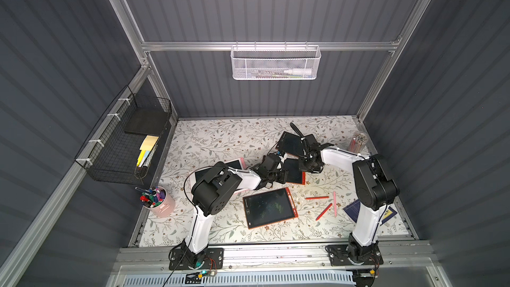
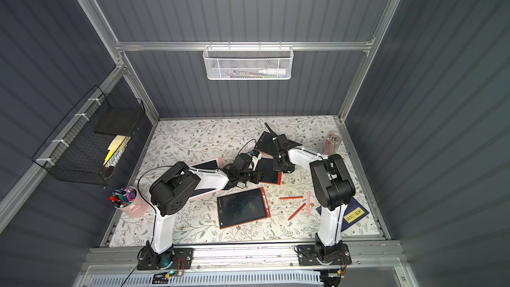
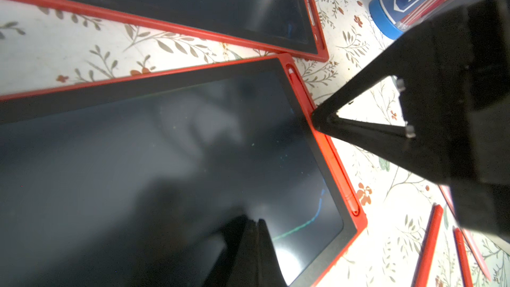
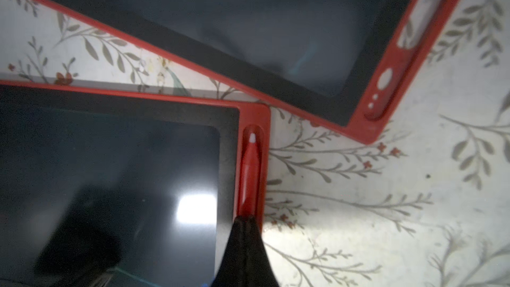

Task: Place the stylus back onto the writing tablet
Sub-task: Adjust the stylus on the writing tablet, then move the writing tablet to the center of the board.

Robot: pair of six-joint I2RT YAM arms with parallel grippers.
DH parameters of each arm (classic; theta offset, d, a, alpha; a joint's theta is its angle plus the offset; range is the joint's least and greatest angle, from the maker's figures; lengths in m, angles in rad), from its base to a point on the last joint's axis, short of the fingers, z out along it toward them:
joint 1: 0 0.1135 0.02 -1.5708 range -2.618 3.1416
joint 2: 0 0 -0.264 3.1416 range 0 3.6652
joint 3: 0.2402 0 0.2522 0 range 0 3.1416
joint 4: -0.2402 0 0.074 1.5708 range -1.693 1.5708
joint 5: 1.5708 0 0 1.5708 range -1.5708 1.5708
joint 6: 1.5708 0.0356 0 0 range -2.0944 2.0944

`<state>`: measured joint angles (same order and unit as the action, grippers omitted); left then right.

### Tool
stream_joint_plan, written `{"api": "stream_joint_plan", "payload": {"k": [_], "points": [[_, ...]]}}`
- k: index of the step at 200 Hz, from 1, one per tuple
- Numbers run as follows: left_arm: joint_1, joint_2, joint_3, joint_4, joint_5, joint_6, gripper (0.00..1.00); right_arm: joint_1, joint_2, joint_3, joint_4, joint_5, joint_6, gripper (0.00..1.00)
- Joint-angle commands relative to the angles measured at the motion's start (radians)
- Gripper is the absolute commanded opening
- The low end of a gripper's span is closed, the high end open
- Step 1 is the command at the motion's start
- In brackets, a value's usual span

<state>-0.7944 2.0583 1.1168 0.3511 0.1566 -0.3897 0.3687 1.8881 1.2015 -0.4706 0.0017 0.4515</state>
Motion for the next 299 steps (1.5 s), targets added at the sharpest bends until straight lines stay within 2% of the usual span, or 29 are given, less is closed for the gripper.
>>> {"api": "stream_joint_plan", "payload": {"k": [1, 19, 58, 84, 148, 162, 204, 245, 269, 299], "points": [[0.016, -0.054, -0.015, -0.026, 0.006, -0.001, 0.0, -0.01, -0.06, -0.055, 0.012, -0.044, 0.047, 0.06], [0.03, -0.082, -0.015, -0.008, 0.01, -0.001, 0.0, -0.033, -0.126, -0.1, 0.086, -0.082, 0.059, 0.11], [0.066, -0.182, -0.01, 0.029, 0.017, -0.026, 0.0, -0.057, -0.182, -0.179, 0.108, -0.117, 0.088, 0.23], [0.084, -0.221, -0.015, 0.019, 0.017, -0.029, 0.04, -0.068, -0.217, -0.237, 0.142, -0.136, 0.12, 0.31], [0.132, -0.29, -0.102, -0.041, -0.029, -0.034, 0.28, -0.063, -0.209, -0.292, 0.195, -0.254, 0.104, 0.44], [0.152, -0.311, -0.123, -0.045, -0.025, -0.034, 0.33, -0.056, -0.201, -0.297, 0.188, -0.242, 0.103, 0.46], [0.169, -0.342, -0.17, -0.087, -0.028, -0.023, 0.38, -0.039, -0.166, -0.298, 0.23, -0.253, 0.146, 0.48], [0.169, -0.382, -0.218, -0.126, -0.033, -0.003, 0.38, 0.015, -0.109, -0.239, 0.245, -0.238, 0.191, 0.48], [0.165, -0.371, -0.238, -0.145, -0.013, -0.008, 0.35, 0.029, -0.082, -0.219, 0.267, -0.241, 0.23, 0.48], [0.165, -0.362, -0.267, -0.139, 0.009, -0.006, 0.36, 0.041, -0.053, -0.193, 0.289, -0.259, 0.255, 0.48]]}}
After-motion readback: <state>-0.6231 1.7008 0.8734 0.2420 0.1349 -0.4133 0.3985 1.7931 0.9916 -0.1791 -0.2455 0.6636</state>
